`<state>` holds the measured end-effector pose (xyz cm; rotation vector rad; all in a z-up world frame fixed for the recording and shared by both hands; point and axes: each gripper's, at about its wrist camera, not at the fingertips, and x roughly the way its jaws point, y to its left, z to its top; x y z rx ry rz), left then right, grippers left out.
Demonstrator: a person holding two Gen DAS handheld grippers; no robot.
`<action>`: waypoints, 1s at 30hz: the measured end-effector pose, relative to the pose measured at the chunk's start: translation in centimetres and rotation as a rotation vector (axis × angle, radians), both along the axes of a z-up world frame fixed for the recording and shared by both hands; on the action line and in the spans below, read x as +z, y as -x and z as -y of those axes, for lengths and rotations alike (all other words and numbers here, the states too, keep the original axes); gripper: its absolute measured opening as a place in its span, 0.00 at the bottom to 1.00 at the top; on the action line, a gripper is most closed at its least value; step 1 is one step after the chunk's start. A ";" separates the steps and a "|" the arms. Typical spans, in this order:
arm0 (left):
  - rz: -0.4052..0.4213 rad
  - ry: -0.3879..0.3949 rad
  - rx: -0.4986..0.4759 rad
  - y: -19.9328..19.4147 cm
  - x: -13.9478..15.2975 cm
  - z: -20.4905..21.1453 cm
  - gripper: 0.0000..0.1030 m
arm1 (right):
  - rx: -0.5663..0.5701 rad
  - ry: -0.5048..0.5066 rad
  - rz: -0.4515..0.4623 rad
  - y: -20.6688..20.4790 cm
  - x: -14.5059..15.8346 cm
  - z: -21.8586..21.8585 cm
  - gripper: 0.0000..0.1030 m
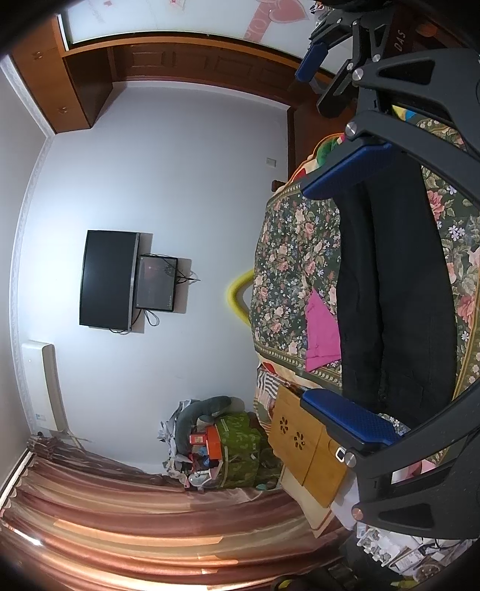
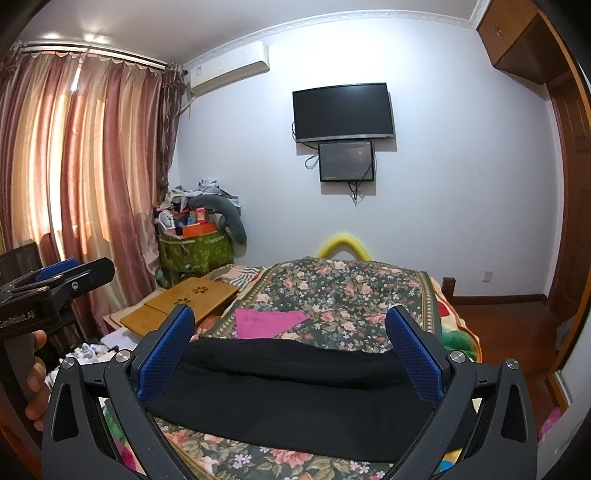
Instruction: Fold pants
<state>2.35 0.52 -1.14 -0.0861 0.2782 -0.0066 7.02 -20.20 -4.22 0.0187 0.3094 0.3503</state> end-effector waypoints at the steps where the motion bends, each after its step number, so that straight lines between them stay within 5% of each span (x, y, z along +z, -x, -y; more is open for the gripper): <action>1: -0.006 0.001 0.002 -0.4 -0.2 -0.1 1.00 | -0.003 0.001 -0.006 -0.4 -0.2 0.0 1.00; 13: -0.110 -0.036 0.038 -9.9 -3.7 -2.3 1.00 | -0.024 0.059 -0.102 -7.4 -3.3 -0.3 1.00; 21: -0.299 -0.009 0.088 -20.0 -8.2 -7.0 1.00 | -0.001 0.124 -0.213 -13.8 -6.8 -0.8 1.00; 30: -0.574 0.024 0.146 -30.5 -16.5 -14.2 1.00 | 0.084 0.238 -0.356 -20.8 -11.8 -1.7 1.00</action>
